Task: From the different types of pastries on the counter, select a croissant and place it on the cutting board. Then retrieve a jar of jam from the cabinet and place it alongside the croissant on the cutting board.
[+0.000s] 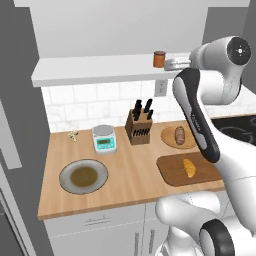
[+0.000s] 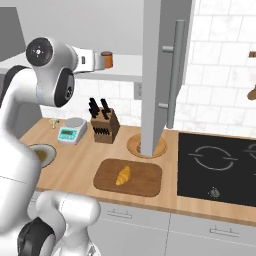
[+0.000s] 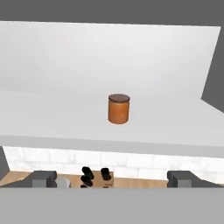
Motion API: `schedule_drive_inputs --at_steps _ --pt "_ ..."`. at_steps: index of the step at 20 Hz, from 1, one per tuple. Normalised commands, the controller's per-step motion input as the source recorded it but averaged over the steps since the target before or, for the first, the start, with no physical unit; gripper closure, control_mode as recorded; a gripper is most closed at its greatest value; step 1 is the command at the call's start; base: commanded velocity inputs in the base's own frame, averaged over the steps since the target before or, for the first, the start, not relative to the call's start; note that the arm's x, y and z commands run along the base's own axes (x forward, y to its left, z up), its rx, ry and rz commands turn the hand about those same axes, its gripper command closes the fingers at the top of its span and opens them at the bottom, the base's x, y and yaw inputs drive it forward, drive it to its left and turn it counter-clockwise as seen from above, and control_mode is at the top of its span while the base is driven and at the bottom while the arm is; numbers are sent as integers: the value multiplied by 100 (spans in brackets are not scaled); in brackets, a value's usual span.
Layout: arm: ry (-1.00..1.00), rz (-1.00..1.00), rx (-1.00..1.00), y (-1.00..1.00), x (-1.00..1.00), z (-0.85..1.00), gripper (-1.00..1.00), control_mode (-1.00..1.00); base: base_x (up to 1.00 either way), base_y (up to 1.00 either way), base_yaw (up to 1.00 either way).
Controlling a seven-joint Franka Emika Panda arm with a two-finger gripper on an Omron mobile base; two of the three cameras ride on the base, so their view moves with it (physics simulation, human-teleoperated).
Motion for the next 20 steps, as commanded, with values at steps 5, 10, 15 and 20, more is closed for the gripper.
schedule_drive_inputs --at_steps 5,10,15,20 --pt "0 -2 0 0 39 0 -100 -100 0 0 0" --pt "0 -5 0 0 39 0 -100 -100 0 0 0" --pt "0 -3 0 0 35 0 -100 -100 0 0 0" --pt "0 -1 0 0 27 0 -100 -100 0 0 0"
